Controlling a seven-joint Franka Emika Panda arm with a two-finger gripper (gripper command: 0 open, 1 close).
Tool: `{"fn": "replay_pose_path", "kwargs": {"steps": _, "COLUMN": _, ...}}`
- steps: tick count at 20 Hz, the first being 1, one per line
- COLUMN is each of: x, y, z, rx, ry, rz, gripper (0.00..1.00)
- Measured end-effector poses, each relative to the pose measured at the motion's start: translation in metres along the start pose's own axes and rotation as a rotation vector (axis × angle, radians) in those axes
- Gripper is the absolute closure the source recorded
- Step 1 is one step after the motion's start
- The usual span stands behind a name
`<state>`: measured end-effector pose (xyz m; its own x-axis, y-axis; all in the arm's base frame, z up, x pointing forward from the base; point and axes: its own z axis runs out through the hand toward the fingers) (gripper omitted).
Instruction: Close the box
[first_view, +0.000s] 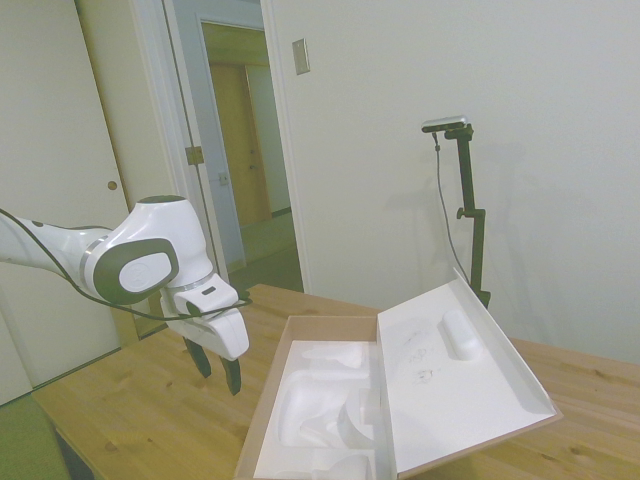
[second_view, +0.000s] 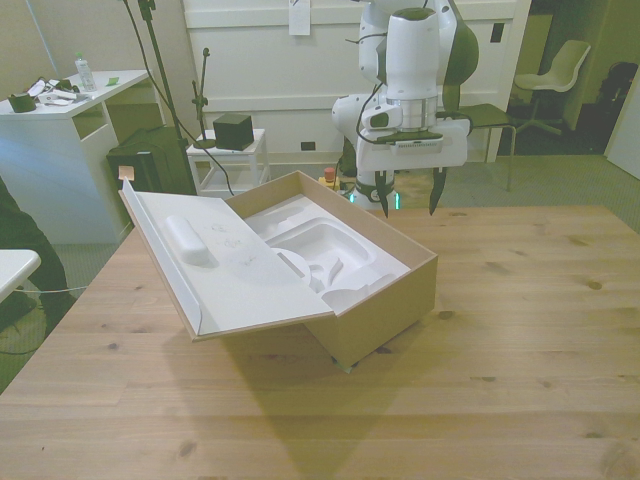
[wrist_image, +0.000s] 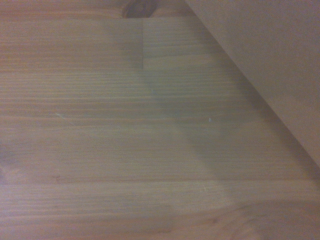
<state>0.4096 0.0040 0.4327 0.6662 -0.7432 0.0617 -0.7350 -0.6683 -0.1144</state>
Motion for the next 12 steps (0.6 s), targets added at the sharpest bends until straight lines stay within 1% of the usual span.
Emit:
{"fn": "replay_pose_path", "kwargs": {"steps": 3, "x": 0.000, "y": 0.000, "z": -0.001, "rx": 0.002, "ry": 0.001, "rz": -0.001, "gripper": 0.00}}
{"fn": "replay_pose_path", "kwargs": {"steps": 6, "x": -0.005, "y": 0.000, "z": -0.017, "rx": 0.021, "ry": 0.021, "rz": -0.004, "gripper": 0.00}}
{"fn": "replay_pose_path", "kwargs": {"steps": 8, "x": -0.011, "y": 0.004, "z": -0.041, "rx": 0.043, "ry": 0.045, "rz": 0.000, "gripper": 0.00}}
{"fn": "replay_pose_path", "kwargs": {"steps": 10, "x": -0.019, "y": 0.010, "z": -0.071, "rx": 0.077, "ry": 0.082, "rz": 0.014, "gripper": 0.00}}
{"fn": "replay_pose_path", "kwargs": {"steps": 12, "x": -0.020, "y": 0.020, "z": -0.105, "rx": 0.121, "ry": 0.122, "rz": 0.052, "gripper": 0.00}}
